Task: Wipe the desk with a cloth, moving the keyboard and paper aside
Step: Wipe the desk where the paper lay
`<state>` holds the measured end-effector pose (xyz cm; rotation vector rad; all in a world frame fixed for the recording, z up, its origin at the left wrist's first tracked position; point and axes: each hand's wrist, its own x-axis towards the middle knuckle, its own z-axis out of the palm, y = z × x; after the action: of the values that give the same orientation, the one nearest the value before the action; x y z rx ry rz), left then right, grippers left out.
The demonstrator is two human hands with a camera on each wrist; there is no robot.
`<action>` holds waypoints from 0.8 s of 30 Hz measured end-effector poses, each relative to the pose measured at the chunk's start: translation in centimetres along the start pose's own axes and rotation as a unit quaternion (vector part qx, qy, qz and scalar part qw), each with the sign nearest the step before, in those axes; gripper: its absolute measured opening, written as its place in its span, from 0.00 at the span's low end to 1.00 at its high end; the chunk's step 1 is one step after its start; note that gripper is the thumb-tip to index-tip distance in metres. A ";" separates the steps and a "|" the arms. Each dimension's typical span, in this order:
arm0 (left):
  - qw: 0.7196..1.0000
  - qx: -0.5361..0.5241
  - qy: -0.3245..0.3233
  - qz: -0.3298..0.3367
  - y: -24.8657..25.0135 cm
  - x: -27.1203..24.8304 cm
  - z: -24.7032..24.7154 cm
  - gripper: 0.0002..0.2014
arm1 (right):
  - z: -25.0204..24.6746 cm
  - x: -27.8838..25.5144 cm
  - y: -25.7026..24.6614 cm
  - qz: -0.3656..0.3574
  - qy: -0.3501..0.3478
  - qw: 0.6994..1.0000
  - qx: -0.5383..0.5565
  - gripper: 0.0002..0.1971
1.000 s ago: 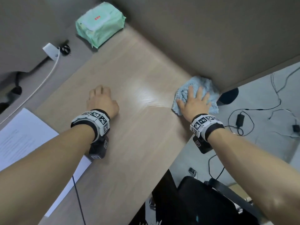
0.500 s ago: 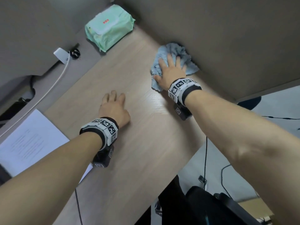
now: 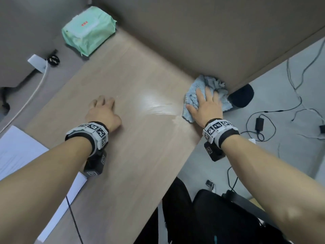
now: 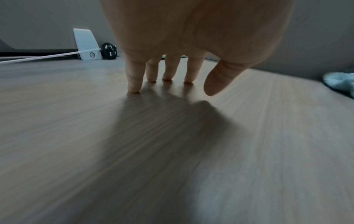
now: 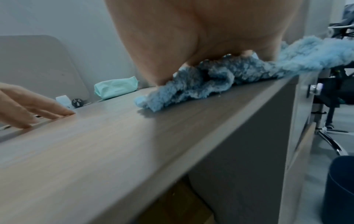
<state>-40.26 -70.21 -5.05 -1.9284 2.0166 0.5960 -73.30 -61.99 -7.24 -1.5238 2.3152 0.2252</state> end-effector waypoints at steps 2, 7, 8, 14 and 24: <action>1.000 0.007 0.000 0.002 -0.2 0.0 0.2 0.34 | 1.1 -2.5 0.0 0.005 -0.009 1.000 -0.014 0.39; 1.000 0.022 0.003 0.019 -0.6 0.1 0.4 0.36 | 3.6 -8.2 -6.6 -0.114 -0.051 0.990 -0.064 0.42; 0.999 0.025 0.004 0.020 -0.6 0.0 0.5 0.36 | 3.8 -8.7 -8.6 -0.141 -0.058 0.987 -0.058 0.42; 0.999 0.024 0.011 0.019 -0.6 -0.1 0.7 0.36 | 4.0 -9.9 -12.7 -0.302 -0.097 0.943 -0.103 0.39; 0.999 0.022 0.017 0.022 -0.7 -0.1 0.6 0.35 | 1.3 -5.0 -7.4 -0.080 -0.087 0.993 -0.019 0.45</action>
<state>-39.60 -69.80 -5.56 -1.8848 2.0809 0.5285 -64.56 -60.30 -6.05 -1.6297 2.0562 0.3477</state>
